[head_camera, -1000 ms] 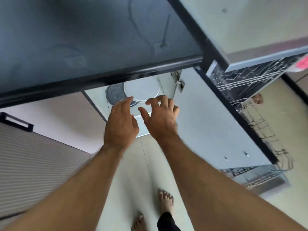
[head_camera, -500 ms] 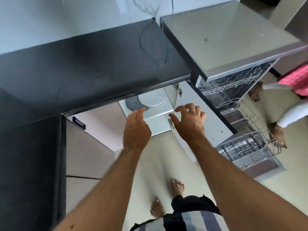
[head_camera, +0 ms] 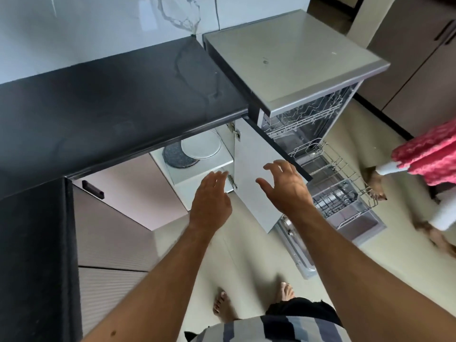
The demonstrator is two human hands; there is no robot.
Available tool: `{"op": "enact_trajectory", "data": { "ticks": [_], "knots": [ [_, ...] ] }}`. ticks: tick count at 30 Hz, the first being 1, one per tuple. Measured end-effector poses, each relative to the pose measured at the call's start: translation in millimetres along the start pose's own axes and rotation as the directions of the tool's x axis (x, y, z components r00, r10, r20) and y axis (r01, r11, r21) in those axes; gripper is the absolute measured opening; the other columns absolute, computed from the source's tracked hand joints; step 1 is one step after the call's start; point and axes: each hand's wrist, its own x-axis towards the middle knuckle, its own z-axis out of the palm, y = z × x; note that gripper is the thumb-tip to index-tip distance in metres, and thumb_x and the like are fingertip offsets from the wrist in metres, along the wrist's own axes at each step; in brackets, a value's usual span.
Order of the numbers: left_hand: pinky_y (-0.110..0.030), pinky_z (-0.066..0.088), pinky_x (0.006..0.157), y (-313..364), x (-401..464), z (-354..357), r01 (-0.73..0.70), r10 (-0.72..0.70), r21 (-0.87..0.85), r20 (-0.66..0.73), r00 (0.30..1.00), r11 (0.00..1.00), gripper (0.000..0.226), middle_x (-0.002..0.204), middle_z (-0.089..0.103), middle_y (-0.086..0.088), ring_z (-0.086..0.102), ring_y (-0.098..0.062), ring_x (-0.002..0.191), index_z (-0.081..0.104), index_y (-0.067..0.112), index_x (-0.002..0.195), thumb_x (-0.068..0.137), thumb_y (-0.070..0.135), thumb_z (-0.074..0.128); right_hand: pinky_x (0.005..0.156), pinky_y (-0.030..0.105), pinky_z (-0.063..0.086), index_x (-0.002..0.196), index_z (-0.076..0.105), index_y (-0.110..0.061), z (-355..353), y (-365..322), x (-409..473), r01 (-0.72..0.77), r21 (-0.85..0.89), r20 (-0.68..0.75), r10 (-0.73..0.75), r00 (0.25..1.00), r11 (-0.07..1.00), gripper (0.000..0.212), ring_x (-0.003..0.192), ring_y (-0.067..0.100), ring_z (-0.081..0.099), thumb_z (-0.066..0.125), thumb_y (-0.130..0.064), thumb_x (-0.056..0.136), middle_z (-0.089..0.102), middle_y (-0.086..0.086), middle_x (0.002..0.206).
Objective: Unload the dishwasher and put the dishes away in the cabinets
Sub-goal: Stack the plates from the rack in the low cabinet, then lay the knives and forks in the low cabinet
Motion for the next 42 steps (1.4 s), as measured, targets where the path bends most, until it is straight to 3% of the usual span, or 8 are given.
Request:
{"op": "enact_trajectory", "data": {
  "ticks": [7, 11, 16, 21, 26, 31, 37, 42],
  "knots": [
    [-0.033, 0.048, 0.101, 73, -4, 43, -0.192, 0.195, -0.064, 0.028, 0.98, 0.979, 0.057, 0.128, 0.058, -0.005, 0.052, -0.022, 0.121, 0.05, 0.013, 0.137, 0.081, 0.007, 0.061, 0.111, 0.04, 0.035, 0.134, 0.051, -0.026, -18, 79, -22, -0.089, 0.02, 0.02, 0.089, 0.996, 0.996, 0.048, 0.137, 0.022, 0.034, 0.053, -0.053, 0.094, 0.039, 0.003, 0.148],
    [-0.035, 0.048, 0.096, 132, 4, 65, -0.195, 0.194, -0.056, -0.031, 0.981, 0.979, 0.057, 0.116, 0.064, -0.005, 0.058, -0.023, 0.108, 0.057, 0.011, 0.131, 0.075, 0.003, 0.059, 0.111, 0.042, 0.038, 0.136, 0.047, -0.029, -39, 137, -38, -0.108, 0.035, 0.04, 0.106, 0.994, 0.994, 0.048, 0.136, 0.021, 0.035, 0.052, -0.053, 0.095, 0.036, 0.002, 0.149],
    [-0.035, 0.048, 0.093, 211, 3, 93, -0.238, 0.231, -0.062, -0.097, 0.968, 0.969, 0.057, 0.113, 0.064, -0.005, 0.056, -0.024, 0.105, 0.06, 0.009, 0.125, 0.075, 0.015, 0.035, 0.111, 0.039, 0.035, 0.136, 0.047, -0.029, -67, 208, -47, -0.091, 0.015, 0.036, 0.091, 0.995, 0.996, 0.048, 0.135, 0.022, 0.036, 0.049, -0.055, 0.095, 0.035, 0.004, 0.149],
    [-0.034, 0.048, 0.099, 264, 6, 123, -0.173, 0.165, -0.083, -0.099, 0.981, 0.981, 0.057, 0.115, 0.064, -0.003, 0.054, -0.021, 0.108, 0.059, 0.011, 0.126, 0.07, 0.0, 0.052, 0.112, 0.044, 0.036, 0.136, 0.046, -0.031, -85, 270, -54, -0.102, 0.058, 0.061, 0.098, 0.993, 0.993, 0.047, 0.137, 0.023, 0.035, 0.05, -0.055, 0.095, 0.032, 0.002, 0.151],
    [-0.029, 0.041, 0.107, 285, 4, 143, -0.167, 0.171, -0.082, 0.048, 0.984, 0.983, 0.073, 0.13, 0.057, -0.004, 0.047, -0.02, 0.124, 0.049, 0.012, 0.139, 0.07, -0.002, 0.068, 0.109, 0.048, 0.041, 0.135, 0.045, -0.03, -86, 311, -48, -0.112, 0.044, 0.082, 0.108, 0.991, 0.993, 0.048, 0.138, 0.025, 0.035, 0.05, -0.055, 0.095, 0.03, 0.003, 0.151],
    [-0.04, 0.036, 0.115, 291, 29, 164, -0.103, 0.12, -0.087, 0.215, 0.969, 0.991, 0.083, 0.151, 0.038, -0.007, 0.028, -0.023, 0.144, 0.03, 0.013, 0.151, 0.079, 0.004, 0.07, 0.108, 0.048, 0.042, 0.134, 0.046, -0.03, -79, 333, -27, -0.136, 0.075, 0.074, 0.131, 0.989, 0.988, 0.045, 0.135, 0.025, 0.039, 0.053, -0.051, 0.095, 0.031, 0.005, 0.15],
    [-0.037, 0.024, 0.121, 291, 76, 194, -0.137, 0.158, -0.096, 0.277, 0.948, 0.986, 0.085, 0.155, 0.034, -0.01, 0.025, -0.023, 0.146, 0.027, 0.01, 0.153, 0.08, 0.0, 0.07, 0.111, 0.044, 0.037, 0.137, 0.046, -0.028, -68, 349, -2, -0.219, 0.088, 0.104, 0.21, 0.972, 0.972, 0.044, 0.14, 0.026, 0.031, 0.053, -0.045, 0.096, 0.029, 0.005, 0.152],
    [-0.04, 0.031, 0.117, 285, 105, 236, -0.103, 0.14, -0.126, 0.342, 0.929, 0.987, 0.087, 0.152, 0.037, -0.01, 0.027, -0.023, 0.145, 0.029, 0.01, 0.152, 0.078, 0.001, 0.074, 0.108, 0.043, 0.043, 0.135, 0.05, -0.026, -41, 376, 20, -0.302, 0.111, 0.128, 0.287, 0.949, 0.947, 0.04, 0.136, 0.024, 0.032, 0.055, -0.039, 0.097, 0.032, 0.004, 0.148]
  ]
}}
